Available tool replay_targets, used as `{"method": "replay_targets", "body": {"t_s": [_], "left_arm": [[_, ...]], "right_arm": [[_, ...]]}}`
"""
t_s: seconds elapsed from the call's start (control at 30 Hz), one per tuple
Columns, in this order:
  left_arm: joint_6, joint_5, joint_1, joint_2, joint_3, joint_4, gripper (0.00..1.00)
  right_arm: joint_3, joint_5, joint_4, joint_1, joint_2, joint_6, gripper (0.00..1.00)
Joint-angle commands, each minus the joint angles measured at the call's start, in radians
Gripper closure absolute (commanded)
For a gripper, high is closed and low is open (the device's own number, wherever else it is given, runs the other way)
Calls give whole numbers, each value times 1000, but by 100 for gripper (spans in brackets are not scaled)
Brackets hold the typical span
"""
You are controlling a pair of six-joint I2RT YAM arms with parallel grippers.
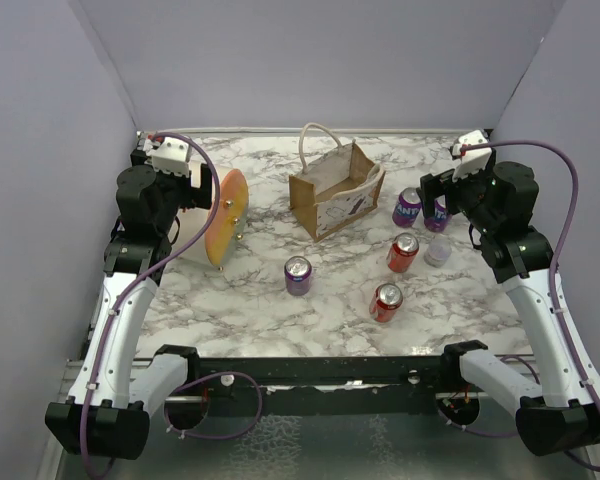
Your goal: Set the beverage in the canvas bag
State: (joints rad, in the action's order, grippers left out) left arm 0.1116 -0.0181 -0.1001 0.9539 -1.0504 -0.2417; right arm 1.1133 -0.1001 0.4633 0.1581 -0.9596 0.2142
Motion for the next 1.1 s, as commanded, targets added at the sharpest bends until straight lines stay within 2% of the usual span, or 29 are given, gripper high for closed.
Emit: {"method": "replay_targets", "body": {"t_s": [0.0, 0.4, 0.7, 0.9, 1.07], "left_arm": [[12, 26, -5, -17, 6, 38, 1], [21, -5, -5, -12, -5, 38, 1], [57, -178, -6, 11, -53, 2, 1], [78, -281, -25, 105, -135, -36, 1], [89, -307, -80, 225, -233, -79, 1]], "right_arm": [[32, -43, -13, 8, 11, 2, 1], [53, -84, 0, 10, 13, 9, 1], [76, -121, 26, 11, 20, 46, 1], [83, -194, 49, 11, 12, 77, 1], [70, -298, 64, 11, 7, 94, 1]]}}
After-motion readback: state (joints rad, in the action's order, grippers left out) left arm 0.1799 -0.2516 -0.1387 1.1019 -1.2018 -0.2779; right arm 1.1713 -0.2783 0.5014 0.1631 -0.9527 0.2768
